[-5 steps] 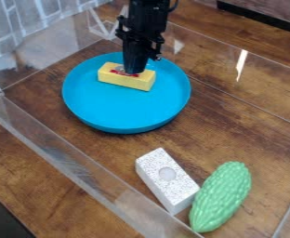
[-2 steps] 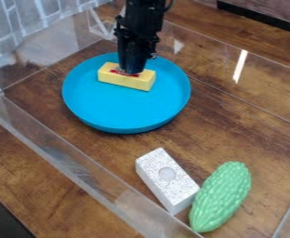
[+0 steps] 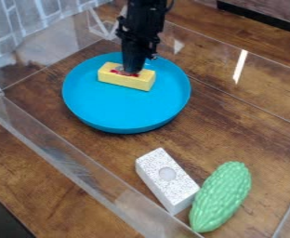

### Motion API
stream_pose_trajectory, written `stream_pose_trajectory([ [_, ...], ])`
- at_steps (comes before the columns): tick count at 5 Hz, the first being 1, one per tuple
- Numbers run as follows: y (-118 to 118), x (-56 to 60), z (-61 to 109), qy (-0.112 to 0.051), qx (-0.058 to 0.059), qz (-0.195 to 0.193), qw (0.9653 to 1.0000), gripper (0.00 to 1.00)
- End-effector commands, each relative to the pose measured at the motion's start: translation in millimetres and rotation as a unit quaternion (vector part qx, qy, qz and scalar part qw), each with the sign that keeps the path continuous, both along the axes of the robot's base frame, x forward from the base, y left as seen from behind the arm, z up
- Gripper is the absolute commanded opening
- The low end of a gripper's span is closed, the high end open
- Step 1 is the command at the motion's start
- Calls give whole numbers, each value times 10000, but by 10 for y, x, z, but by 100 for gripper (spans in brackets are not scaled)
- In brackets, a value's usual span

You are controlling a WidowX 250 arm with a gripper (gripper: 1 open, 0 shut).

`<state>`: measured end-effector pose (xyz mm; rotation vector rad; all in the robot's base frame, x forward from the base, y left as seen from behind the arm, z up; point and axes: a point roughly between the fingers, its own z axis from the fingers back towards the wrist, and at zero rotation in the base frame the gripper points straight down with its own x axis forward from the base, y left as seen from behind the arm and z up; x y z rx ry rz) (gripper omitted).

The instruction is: Remove the yellow brick from inside the blue tray and put it on the table

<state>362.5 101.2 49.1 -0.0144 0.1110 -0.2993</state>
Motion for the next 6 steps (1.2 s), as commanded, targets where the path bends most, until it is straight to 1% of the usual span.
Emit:
stream_pose_trajectory([
  [1,103,90,184,-328,70,63,9994,0],
  [3,112,99,184,-337,57,8,9994,0],
  [6,105,97,233,-369,51,-83,9993,0],
])
